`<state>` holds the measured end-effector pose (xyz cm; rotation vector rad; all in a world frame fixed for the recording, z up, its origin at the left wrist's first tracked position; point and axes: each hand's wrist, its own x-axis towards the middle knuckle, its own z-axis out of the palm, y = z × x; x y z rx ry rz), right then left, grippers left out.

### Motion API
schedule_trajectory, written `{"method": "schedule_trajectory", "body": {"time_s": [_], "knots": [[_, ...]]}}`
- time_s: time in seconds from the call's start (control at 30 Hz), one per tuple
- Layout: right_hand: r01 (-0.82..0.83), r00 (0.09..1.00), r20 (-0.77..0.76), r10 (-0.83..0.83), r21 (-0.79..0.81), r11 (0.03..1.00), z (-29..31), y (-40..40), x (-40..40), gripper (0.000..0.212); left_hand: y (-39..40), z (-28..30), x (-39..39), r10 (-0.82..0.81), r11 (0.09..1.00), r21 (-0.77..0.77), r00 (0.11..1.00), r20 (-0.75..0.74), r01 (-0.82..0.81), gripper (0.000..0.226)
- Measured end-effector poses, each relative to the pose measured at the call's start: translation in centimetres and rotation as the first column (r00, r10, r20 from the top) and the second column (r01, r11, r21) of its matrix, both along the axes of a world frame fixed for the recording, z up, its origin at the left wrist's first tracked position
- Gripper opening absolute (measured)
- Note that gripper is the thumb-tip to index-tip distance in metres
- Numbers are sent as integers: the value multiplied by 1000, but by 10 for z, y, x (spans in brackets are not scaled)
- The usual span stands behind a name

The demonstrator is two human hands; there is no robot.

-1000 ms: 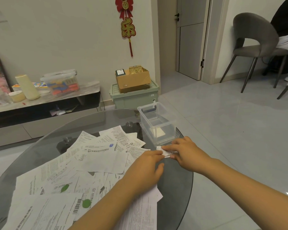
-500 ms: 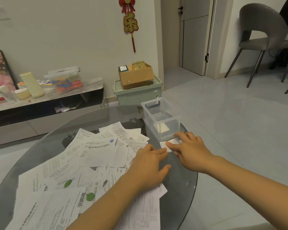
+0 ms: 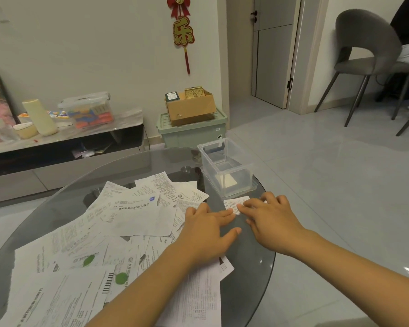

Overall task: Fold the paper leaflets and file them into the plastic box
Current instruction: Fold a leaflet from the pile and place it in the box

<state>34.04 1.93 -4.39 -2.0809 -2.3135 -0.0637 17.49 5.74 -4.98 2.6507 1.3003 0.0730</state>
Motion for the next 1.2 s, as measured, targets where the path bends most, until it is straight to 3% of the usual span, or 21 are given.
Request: {"method": "schedule_trajectory", "body": {"time_s": [0.13, 0.3, 0.53, 0.63, 0.83, 1.03, 1.2], "knots": [[3, 1000, -20, -4, -31, 1000, 2, 2, 1, 44, -2, 3, 1, -16, 1000, 27, 999, -30, 17, 52], [-25, 999, -33, 29, 114, 993, 4, 5, -8, 36, -8, 5, 4, -47, 995, 84, 999, -1, 47, 66], [-53, 993, -87, 77, 258, 965, 13, 8, -17, 29, -8, 15, -8, -17, 995, 97, 978, 210, -4, 57], [-53, 988, -119, 101, 351, 935, 16, 7, -22, 11, -8, 22, -16, 10, 995, 90, 971, 239, -32, 52], [-72, 977, -144, 158, 476, 877, 26, 4, -41, 19, -8, 33, -31, 64, 988, 119, 966, 250, -96, 31], [-44, 957, -244, 158, 416, 908, 31, 8, -63, 15, -10, 40, -50, 232, 967, 54, 945, 230, -251, 33], [-117, 936, -272, 225, 361, 925, 32, 17, -87, 30, -6, 34, -69, 377, 925, 18, 921, 96, -380, 56]]}}
